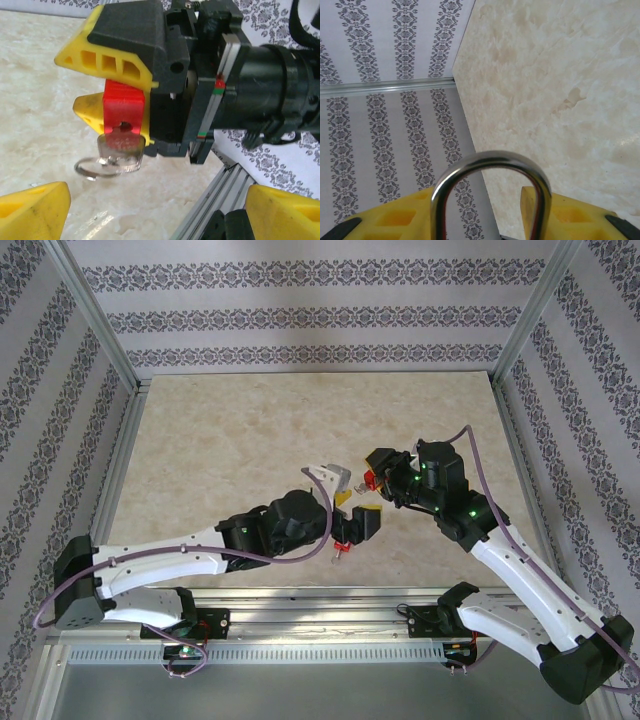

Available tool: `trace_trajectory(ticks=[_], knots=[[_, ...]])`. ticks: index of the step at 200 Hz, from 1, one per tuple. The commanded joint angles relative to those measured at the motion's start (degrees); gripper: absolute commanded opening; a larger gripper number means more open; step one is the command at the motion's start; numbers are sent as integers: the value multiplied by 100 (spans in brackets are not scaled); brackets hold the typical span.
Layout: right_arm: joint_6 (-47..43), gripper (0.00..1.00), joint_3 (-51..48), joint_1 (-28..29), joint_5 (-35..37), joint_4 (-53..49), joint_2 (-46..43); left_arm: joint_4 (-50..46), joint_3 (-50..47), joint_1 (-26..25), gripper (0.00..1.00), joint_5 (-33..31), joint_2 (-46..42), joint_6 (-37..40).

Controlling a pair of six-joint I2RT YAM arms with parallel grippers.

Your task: Unlock with the key

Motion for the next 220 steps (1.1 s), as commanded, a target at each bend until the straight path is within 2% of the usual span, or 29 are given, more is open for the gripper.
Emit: trace_trajectory(ticks=[1, 50, 108, 140, 158, 204, 220], knots=[[-44, 0, 191, 111, 117, 139, -28, 20, 213, 92, 88, -280, 79, -449], [-10, 0, 164, 162, 135, 173, -26, -64, 470, 203, 73, -431, 479, -368], [27, 0, 155, 294, 197, 202, -24, -81, 561, 291, 62, -682, 648, -72], [82, 0, 68, 375, 256, 209, -72, -191, 634, 330, 46, -728, 697, 65], [112, 0, 41, 437, 263, 225, -74, -232, 665, 335, 34, -742, 728, 143], [179, 0, -73, 477, 323, 240, -188, -297, 584, 369, 18, -776, 630, 262], [179, 9, -66, 443, 303, 254, -228, -330, 550, 378, 15, -749, 570, 316]])
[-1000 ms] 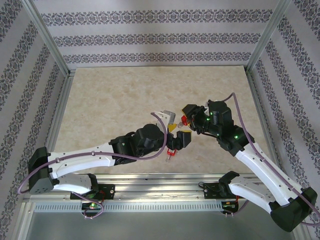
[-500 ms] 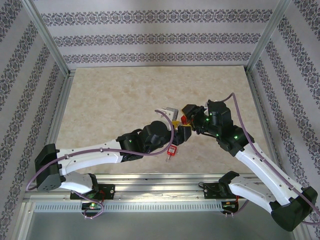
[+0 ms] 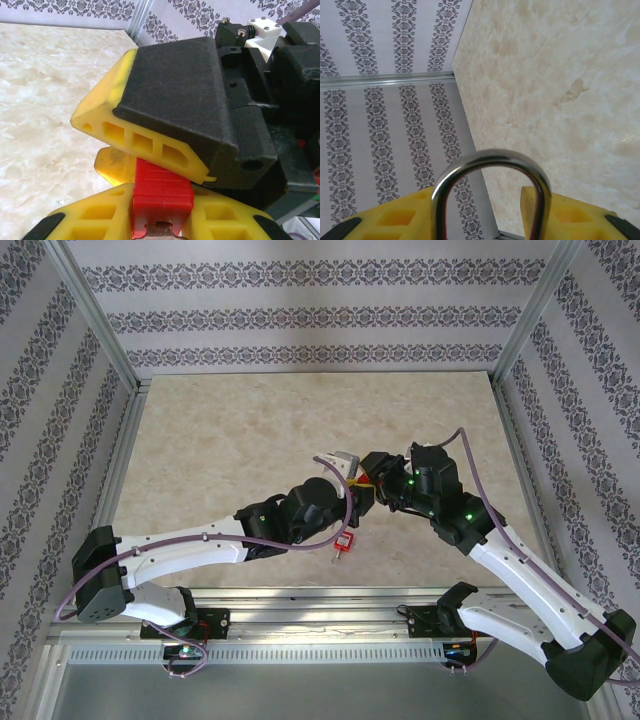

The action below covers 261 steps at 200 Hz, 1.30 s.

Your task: Unlock with the key

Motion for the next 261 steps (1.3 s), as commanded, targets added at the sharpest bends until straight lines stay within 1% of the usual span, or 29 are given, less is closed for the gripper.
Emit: trace_trajectory(ticks=[1, 6, 19, 32, 42, 58, 79, 102, 156, 205, 228, 261], knots=[[39, 10, -22, 38, -19, 205, -217, -187, 24, 123, 15, -271, -109, 91], [28, 14, -14, 18, -27, 204, -227, -186, 8, 123, 14, -255, -128, 101], [-27, 35, 13, -99, -66, 162, -263, -216, -19, 133, 13, -214, -172, 158], [-59, 50, -10, -332, -179, 108, -311, -254, -80, 134, 13, -188, -236, 243], [-68, 55, -52, -573, -316, 73, -362, -230, -177, 132, 12, -172, -302, 309], [-90, 58, -116, -901, -527, 62, -429, -298, -293, 132, 12, -142, -385, 376], [-87, 60, -221, -1214, -729, 59, -448, -320, -412, 136, 11, -88, -453, 423], [-75, 60, -302, -1236, -799, 112, -394, -264, -499, 132, 11, -90, -515, 452], [-5, 63, -531, -936, -658, 206, -289, -107, -463, 123, 10, 55, -430, 583], [77, 63, -483, -532, -410, 387, -41, -40, -439, 105, 10, 84, -333, 590], [101, 57, -451, -430, -329, 398, -10, -83, -410, 70, 9, 22, -278, 622], [155, 44, -510, -369, -201, 342, -35, 15, -441, 36, 9, 46, -214, 696]])
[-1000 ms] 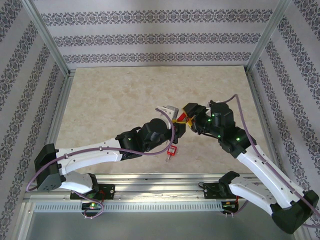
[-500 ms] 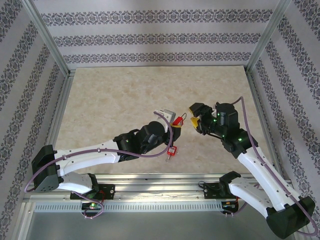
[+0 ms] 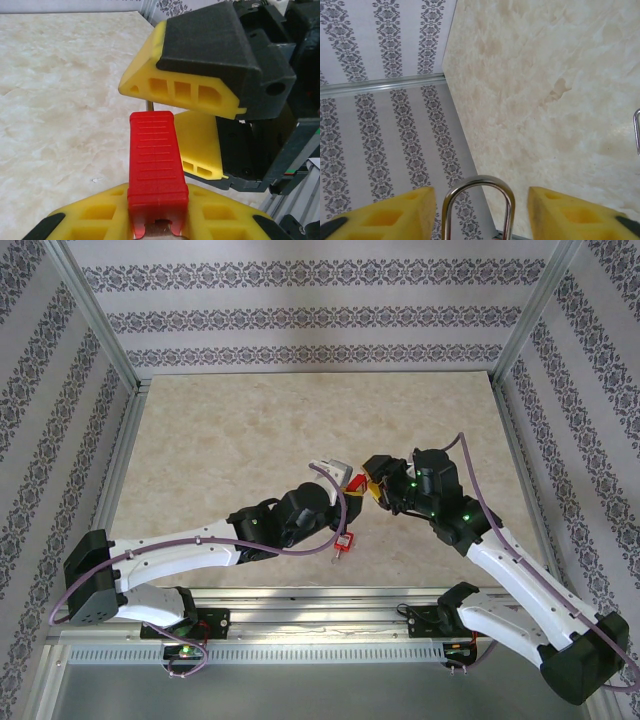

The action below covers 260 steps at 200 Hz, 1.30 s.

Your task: Unlock with the key

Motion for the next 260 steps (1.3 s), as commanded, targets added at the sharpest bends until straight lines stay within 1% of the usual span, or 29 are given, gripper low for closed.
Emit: trace_trajectory(ticks=[1, 10, 24, 43, 64, 127, 146, 156, 162, 175, 195, 200, 214, 235, 242, 255, 260], knots=[[73, 43, -46, 39, 224, 80, -28, 298, 22, -39, 9, -5, 60, 200], [107, 39, -86, 13, 240, 94, -42, 322, 14, -56, 9, -4, 75, 215], [125, 37, -109, -56, 216, 79, -51, 340, -8, -78, 9, 38, 75, 255], [108, 29, -96, -184, 258, -24, -104, 385, -72, -109, 9, 50, 29, 306], [130, 24, -124, -337, 180, -7, -146, 448, -172, -119, 9, 75, -43, 313], [60, 24, -193, -623, 49, -36, -223, 520, -372, -118, 9, 85, -240, 282], [-13, 25, -201, -622, 54, -10, -256, 499, -376, -118, 9, 139, -272, 229], [-61, 29, -264, -622, 84, 65, -321, 514, -396, -93, 9, 220, -321, 162], [-96, 33, -319, -622, 114, 115, -367, 538, -407, -68, 9, 284, -351, 132], [-169, 47, -409, -675, 93, 155, -469, 535, -412, -19, 9, 403, -427, 74], [-498, 62, -382, -920, -115, 63, -613, 446, -457, 89, 9, 466, -536, 57], [-579, 66, -355, -965, -120, -17, -658, 433, -483, 108, 9, 462, -576, 60], [-771, 71, -301, -1056, -167, -142, -764, 414, -567, 169, 9, 469, -673, 44], [-948, 72, -298, -1062, -343, -18, -813, 335, -620, 198, 9, 439, -761, 67], [-979, 69, -310, -1032, -442, 47, -806, 316, -625, 206, 9, 438, -775, 82], [-1060, 62, -309, -932, -545, 149, -798, 294, -644, 213, 9, 432, -795, 94], [-1095, 60, -292, -878, -550, 149, -797, 296, -647, 211, 9, 436, -793, 99]])
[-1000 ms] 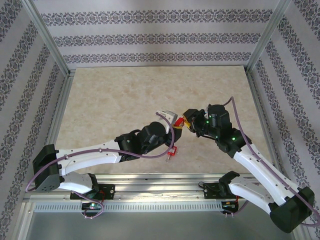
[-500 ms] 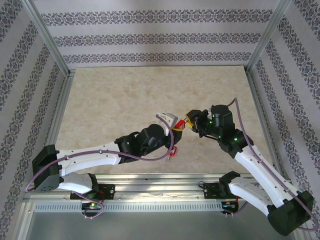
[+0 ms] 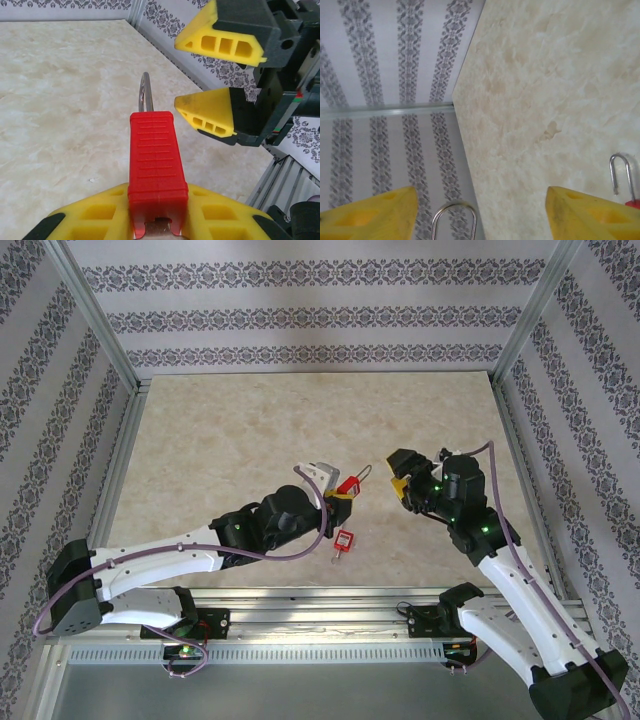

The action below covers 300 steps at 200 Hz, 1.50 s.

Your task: Unlock with the key

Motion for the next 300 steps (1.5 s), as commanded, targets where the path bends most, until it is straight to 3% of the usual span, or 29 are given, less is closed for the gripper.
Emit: trace_trajectory(ticks=[1, 68, 116, 236, 300], knots=[[-352, 60, 85, 150, -249, 175, -28, -39, -26, 60, 9, 21, -138, -7], [-824, 36, 238, 757, -232, 149, 249, -19, -49, 63, 9, 109, -155, 66], [-828, 30, 251, 822, -179, 302, 385, 90, -79, 63, 9, 179, -159, 67], [-855, 32, 533, 830, -301, 442, 758, 239, -204, 54, 9, 383, -173, 186], [-893, 25, 337, 804, -378, 606, 611, 305, -253, 98, 9, 479, -245, 192]])
